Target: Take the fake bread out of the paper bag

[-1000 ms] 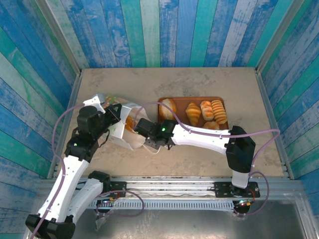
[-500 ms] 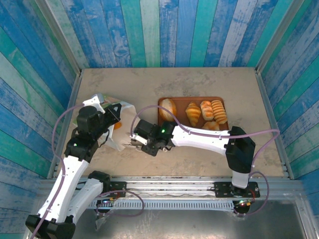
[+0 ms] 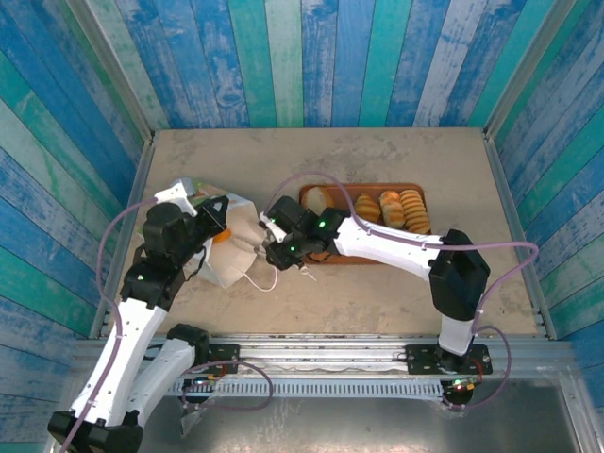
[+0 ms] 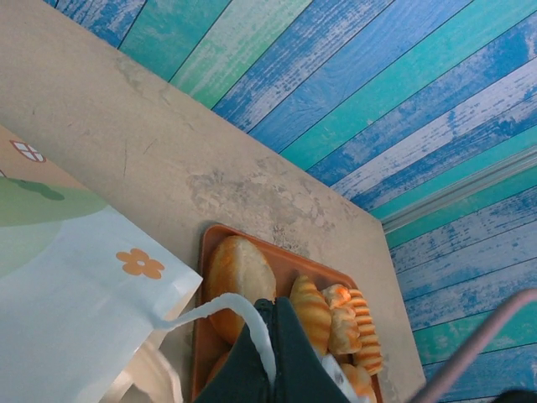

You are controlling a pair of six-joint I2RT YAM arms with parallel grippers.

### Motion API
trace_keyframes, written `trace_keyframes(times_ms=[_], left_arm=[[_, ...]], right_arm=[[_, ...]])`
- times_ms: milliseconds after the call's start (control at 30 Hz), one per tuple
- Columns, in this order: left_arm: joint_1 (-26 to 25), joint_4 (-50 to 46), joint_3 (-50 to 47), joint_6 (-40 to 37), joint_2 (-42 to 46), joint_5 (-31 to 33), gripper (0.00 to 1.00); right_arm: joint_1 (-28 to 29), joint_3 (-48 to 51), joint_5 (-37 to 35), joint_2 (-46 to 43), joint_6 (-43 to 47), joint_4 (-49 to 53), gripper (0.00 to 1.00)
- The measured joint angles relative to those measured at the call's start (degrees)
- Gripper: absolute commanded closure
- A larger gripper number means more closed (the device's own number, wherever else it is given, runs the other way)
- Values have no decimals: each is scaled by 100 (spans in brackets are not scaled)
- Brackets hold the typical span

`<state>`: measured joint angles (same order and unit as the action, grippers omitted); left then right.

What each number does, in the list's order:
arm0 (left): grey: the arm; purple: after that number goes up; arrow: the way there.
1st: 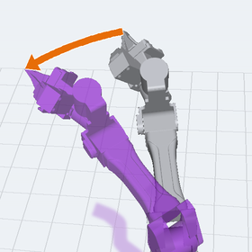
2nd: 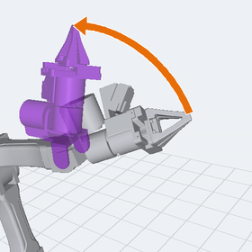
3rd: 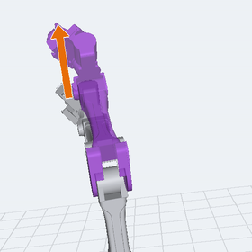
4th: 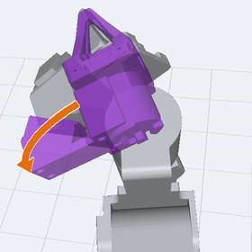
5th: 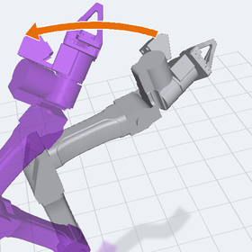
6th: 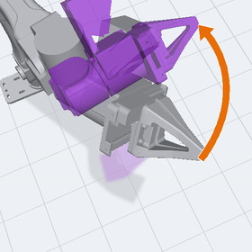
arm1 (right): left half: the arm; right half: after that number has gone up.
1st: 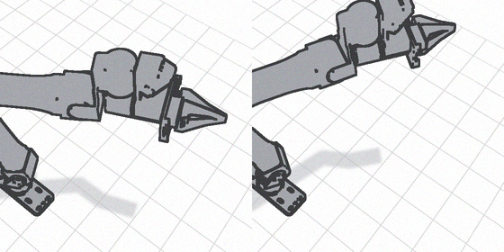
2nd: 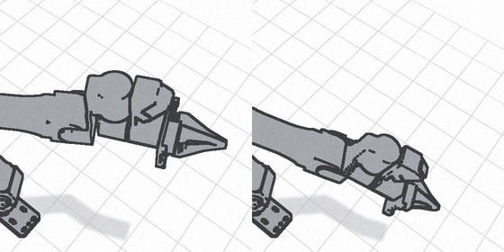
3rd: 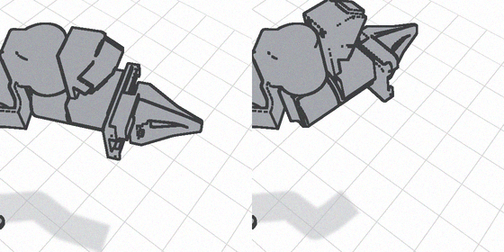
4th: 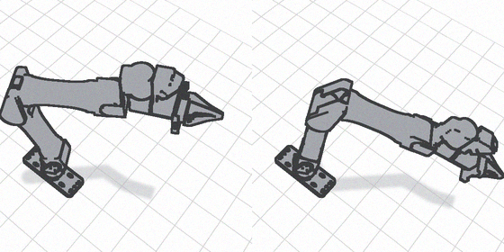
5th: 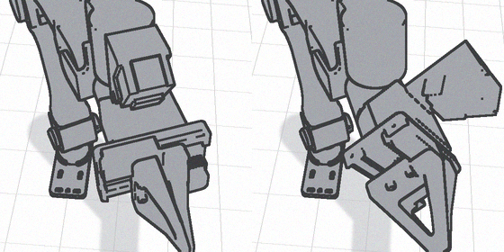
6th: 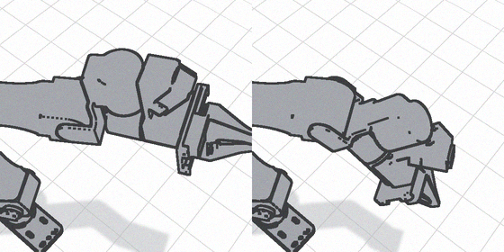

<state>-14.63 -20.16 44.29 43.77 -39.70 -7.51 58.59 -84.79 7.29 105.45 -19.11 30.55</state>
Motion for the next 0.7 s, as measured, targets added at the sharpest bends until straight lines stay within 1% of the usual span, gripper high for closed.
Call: trace_keyframes(times_ms=[133,267,400,567,667,700], left_arm=[[0,2,0,20,2,-17,100],[0,9,0,20,2,-17,100],[0,9,0,20,2,-17,100],[0,9,0,20,2,-17,100],[0,11,0,20,2,-17,100],[0,13,0,20,2,-17,100]], right_arm=[[-175,-4,503,15,-557,-391,47],[-173,-203,929,245,-966,-697,44],[-166,-435,1080,595,-1235,-817,44],[-188,-647,1038,944,-1388,-776,43],[-210,-793,1108,1099,-1416,-745,49],[-219,-848,1172,1158,-1416,-750,50]])
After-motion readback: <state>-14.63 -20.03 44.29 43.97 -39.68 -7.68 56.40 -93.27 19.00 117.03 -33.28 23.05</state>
